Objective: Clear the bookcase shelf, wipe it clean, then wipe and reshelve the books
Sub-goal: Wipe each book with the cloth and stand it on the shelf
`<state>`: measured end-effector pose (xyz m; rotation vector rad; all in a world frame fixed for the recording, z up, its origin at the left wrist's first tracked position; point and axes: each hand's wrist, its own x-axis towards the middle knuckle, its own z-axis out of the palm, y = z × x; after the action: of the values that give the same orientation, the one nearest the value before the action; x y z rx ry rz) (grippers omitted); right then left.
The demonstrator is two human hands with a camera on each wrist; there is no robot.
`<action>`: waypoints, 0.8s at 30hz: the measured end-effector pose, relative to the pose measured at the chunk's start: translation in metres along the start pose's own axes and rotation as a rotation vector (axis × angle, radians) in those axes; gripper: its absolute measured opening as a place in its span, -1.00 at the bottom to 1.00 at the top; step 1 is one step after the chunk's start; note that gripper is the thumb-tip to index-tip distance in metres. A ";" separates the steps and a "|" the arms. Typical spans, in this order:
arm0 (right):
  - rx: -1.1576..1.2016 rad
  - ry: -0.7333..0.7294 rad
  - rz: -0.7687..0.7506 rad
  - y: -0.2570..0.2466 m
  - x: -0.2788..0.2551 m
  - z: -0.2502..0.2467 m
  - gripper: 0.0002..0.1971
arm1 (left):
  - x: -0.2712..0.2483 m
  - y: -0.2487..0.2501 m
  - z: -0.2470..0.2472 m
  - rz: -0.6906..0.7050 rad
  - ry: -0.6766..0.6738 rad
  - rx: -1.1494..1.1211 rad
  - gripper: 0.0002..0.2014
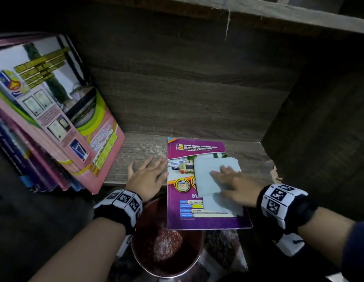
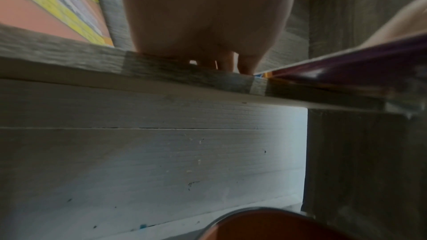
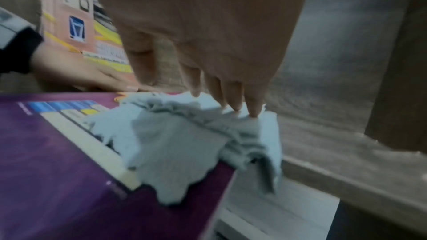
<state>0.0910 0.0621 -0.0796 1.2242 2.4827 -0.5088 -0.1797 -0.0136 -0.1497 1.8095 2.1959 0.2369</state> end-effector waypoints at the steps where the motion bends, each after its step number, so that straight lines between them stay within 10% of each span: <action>1: 0.031 -0.054 0.019 -0.003 0.004 0.002 -0.33 | 0.001 0.000 0.000 0.001 0.000 -0.006 -0.47; 24: -0.126 -0.051 0.224 -0.036 0.140 -0.038 -0.30 | -0.001 -0.001 0.007 0.039 0.082 0.013 -0.49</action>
<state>-0.0242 0.1553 -0.1005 1.3969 2.2609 -0.3167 -0.1785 -0.0151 -0.1571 1.8829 2.2233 0.3115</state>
